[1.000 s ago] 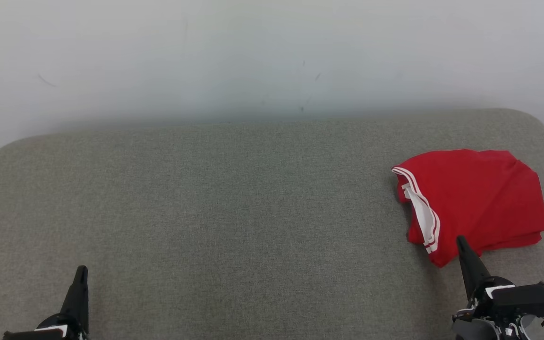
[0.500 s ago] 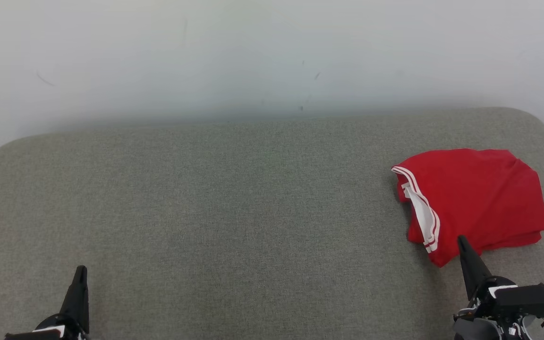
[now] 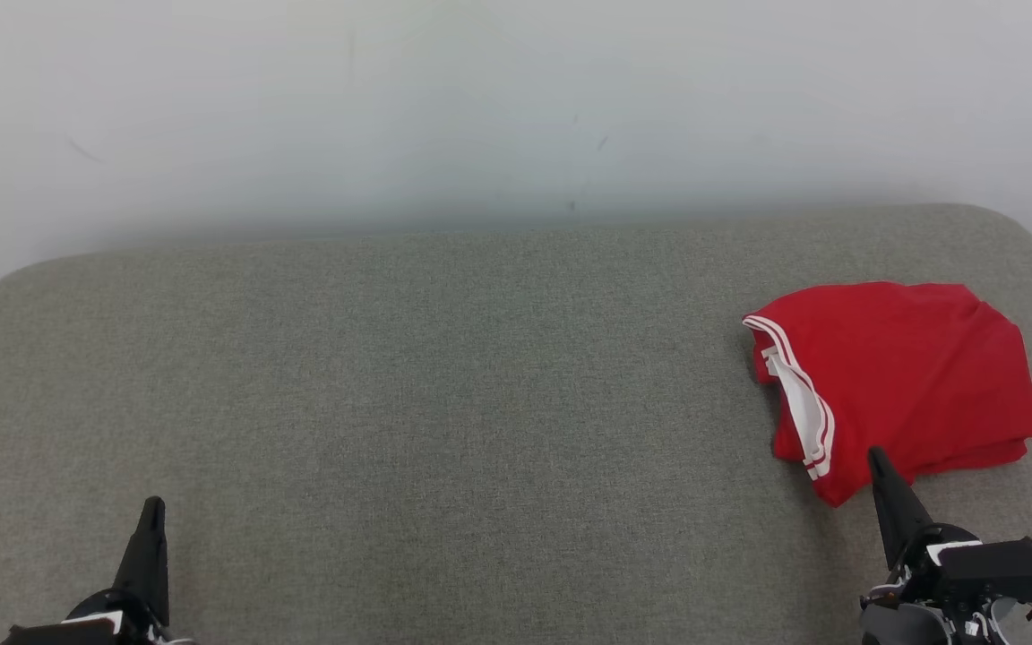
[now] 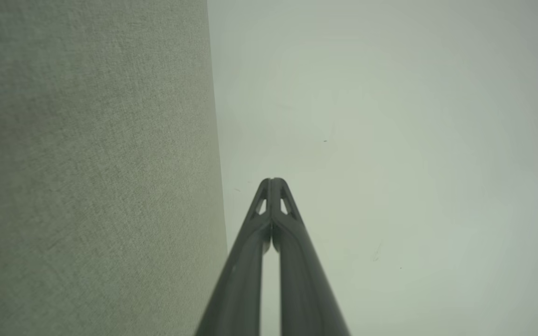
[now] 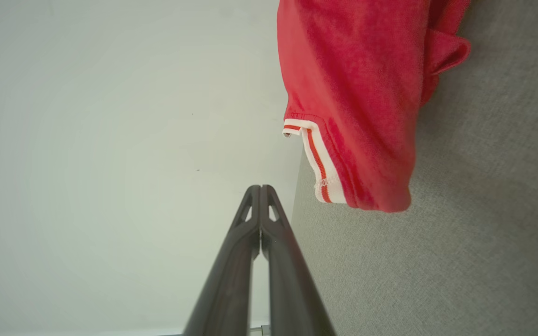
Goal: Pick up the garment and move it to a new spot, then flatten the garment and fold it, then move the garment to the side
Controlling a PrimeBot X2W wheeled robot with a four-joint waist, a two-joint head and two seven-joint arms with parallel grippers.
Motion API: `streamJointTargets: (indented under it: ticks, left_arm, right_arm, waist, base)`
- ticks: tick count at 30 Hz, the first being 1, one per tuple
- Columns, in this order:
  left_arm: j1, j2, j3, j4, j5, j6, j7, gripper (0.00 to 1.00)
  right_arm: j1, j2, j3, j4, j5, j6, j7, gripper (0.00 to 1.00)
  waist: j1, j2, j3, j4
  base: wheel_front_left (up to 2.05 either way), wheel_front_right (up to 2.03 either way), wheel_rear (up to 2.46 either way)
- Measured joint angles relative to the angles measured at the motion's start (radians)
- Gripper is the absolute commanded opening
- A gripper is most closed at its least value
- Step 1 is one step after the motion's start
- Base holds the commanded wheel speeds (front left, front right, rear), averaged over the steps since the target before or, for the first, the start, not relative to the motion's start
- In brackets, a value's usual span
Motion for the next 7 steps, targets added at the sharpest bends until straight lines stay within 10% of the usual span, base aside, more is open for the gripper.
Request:
streamJointTargets:
  ticks: [7]
  left_arm:
    - [0.000, 0.000, 0.000, 0.000, 0.000, 0.000, 0.000, 0.00]
  right_arm:
    - [0.000, 0.000, 0.000, 0.000, 0.000, 0.000, 0.000, 0.00]
  waist:
    - [0.0000, 0.0000, 0.000, 0.000]
  base:
    - [0.00, 0.00, 0.00]
